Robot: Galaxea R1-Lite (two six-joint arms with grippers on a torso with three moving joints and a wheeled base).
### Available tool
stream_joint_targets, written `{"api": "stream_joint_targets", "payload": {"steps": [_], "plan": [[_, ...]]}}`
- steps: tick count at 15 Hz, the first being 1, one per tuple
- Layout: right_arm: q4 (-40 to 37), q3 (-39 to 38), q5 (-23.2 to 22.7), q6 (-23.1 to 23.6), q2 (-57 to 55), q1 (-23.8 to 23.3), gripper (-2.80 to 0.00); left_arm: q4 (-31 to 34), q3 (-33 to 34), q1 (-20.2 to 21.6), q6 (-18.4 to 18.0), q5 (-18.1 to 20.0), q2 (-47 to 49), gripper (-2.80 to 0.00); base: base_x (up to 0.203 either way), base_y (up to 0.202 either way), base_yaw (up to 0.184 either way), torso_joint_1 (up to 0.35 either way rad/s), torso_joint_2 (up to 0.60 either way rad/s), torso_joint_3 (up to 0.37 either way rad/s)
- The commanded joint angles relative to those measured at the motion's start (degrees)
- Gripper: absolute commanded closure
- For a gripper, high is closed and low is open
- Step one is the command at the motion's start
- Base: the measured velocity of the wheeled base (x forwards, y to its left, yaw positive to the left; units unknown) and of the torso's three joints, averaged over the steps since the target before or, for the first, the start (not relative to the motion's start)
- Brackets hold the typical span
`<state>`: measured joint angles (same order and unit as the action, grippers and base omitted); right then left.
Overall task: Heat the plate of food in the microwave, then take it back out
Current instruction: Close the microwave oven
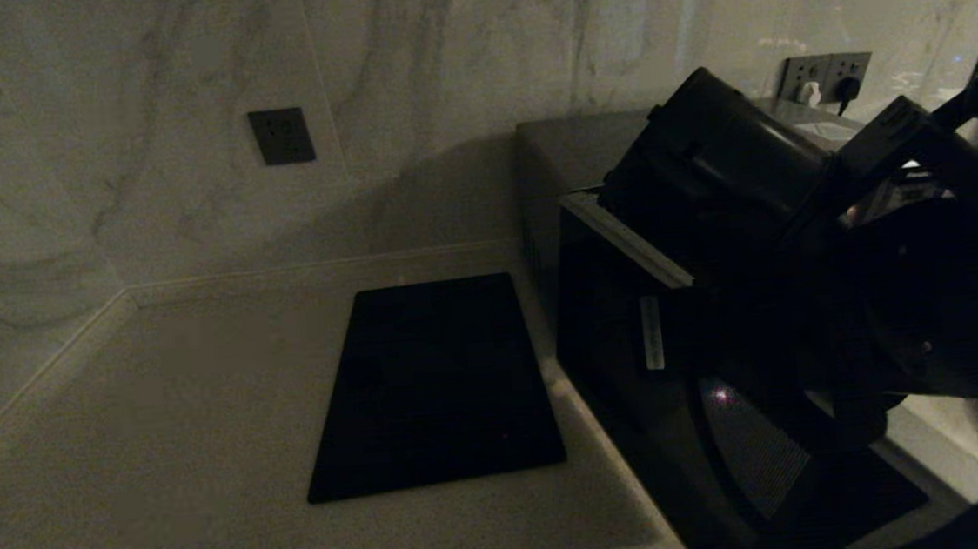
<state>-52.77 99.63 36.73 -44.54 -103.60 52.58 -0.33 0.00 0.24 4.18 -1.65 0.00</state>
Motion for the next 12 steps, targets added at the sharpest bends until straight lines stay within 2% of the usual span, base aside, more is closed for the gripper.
{"api": "stream_joint_targets", "payload": {"steps": [1, 12], "plan": [[-0.3, -0.2, 0.4, -0.1, 1.4, -1.1, 0.00, 0.0, 0.0, 0.0, 0.0, 0.0, 0.1, 0.00, 0.000, 0.000, 0.000, 0.000, 0.00, 0.000], [-0.7, -1.2, 0.7, 2.6, 7.6, -4.6, 0.00, 0.0, 0.0, 0.0, 0.0, 0.0, 0.1, 0.00, 0.000, 0.000, 0.000, 0.000, 0.00, 0.000]]}}
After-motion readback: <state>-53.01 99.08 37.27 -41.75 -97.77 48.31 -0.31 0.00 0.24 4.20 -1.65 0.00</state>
